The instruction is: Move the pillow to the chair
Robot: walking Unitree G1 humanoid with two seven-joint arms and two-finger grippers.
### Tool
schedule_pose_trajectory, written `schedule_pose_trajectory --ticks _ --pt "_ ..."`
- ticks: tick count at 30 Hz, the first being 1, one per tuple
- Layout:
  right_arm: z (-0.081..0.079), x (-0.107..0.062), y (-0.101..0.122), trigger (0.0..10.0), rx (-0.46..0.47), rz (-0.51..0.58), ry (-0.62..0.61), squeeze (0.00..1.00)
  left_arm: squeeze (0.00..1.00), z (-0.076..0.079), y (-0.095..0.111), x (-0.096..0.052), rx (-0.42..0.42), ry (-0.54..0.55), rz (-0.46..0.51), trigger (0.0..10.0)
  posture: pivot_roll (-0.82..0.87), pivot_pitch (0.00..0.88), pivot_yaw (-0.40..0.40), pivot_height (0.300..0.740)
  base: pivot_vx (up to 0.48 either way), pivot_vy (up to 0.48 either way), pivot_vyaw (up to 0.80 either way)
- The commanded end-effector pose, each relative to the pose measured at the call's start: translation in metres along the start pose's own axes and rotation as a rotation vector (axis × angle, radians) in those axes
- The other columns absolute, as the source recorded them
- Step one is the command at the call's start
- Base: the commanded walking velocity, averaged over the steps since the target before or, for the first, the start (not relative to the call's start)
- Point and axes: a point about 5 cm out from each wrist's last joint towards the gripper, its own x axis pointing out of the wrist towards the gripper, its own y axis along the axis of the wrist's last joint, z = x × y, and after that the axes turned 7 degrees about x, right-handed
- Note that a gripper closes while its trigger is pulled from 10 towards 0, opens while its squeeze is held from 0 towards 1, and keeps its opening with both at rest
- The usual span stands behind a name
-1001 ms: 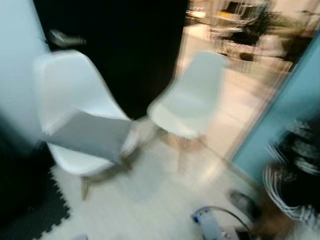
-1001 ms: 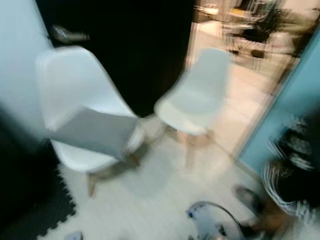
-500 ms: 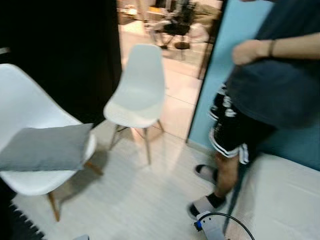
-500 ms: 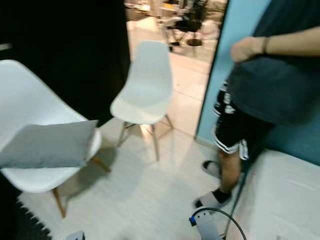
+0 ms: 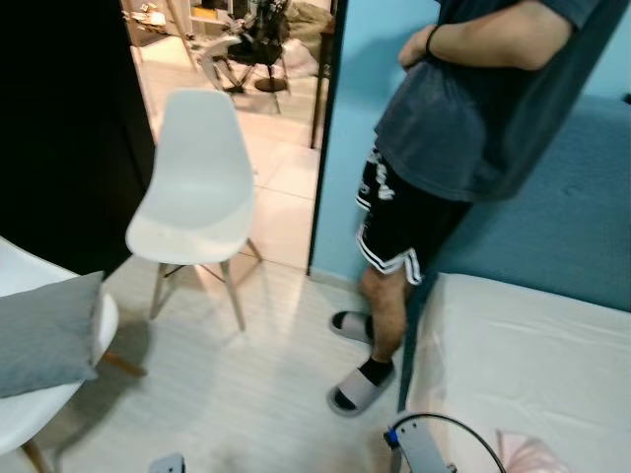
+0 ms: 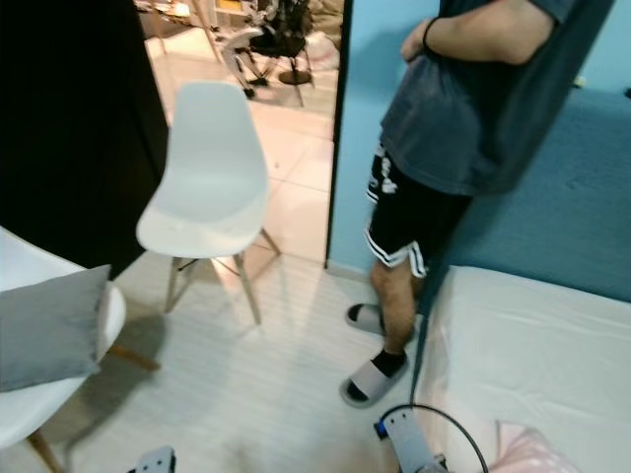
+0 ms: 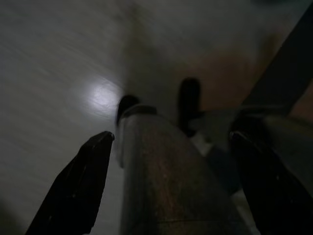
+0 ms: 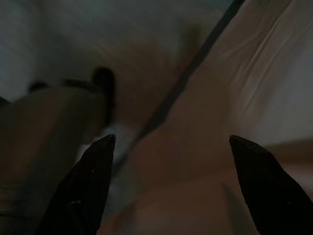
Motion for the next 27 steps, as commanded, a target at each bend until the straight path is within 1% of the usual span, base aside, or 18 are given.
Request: schedule_pose_trajectory --ticks 1,12,18,22,23,25,27 --pt "0.002 -0.001 -0.008 10.0 -0.002 -0.032 -0.005 0.00 0.00 0.001 -0.013 -0.002 0.011 -0.003 -0.052 10.0 -0.04 0.023 -0.042 0.740 0.000 0.000 -0.73" --pt "-0.001 0.000 -0.009 10.0 0.000 -0.038 0.024 0.00 0.00 -0.001 -0.012 -0.002 0.016 0.003 -0.048 10.0 -0.03 0.016 -0.045 0.740 0.000 0.000 -0.73" --pt "-0.008 0.000 -0.008 10.0 0.028 -0.035 0.069 0.00 0.00 -0.002 -0.012 -0.002 0.019 0.005 -0.049 10.0 -0.03 0.014 -0.041 0.740 0.000 0.000 -0.73" --pt "-0.019 0.001 -0.003 10.0 0.100 0.004 0.161 0.00 0.00 -0.002 -0.013 -0.002 0.021 0.008 -0.052 10.0 -0.03 0.015 -0.041 0.740 0.000 0.000 -0.73" --pt "-0.024 0.001 0.000 10.0 0.134 0.021 0.210 0.00 0.00 -0.002 -0.013 -0.002 0.021 0.007 -0.052 10.0 -0.03 0.012 -0.041 0.740 0.000 0.000 -0.73" --pt "-0.029 0.001 0.004 10.0 0.168 0.040 0.263 0.00 0.00 -0.002 -0.013 -0.002 0.022 0.007 -0.052 10.0 -0.03 0.012 -0.041 0.740 0.000 0.000 -0.73" --pt "-0.035 0.000 0.012 10.0 0.258 0.072 0.332 0.00 0.00 -0.002 -0.013 -0.002 0.020 0.008 -0.050 10.0 -0.03 0.015 -0.042 0.740 0.000 0.000 -0.73"
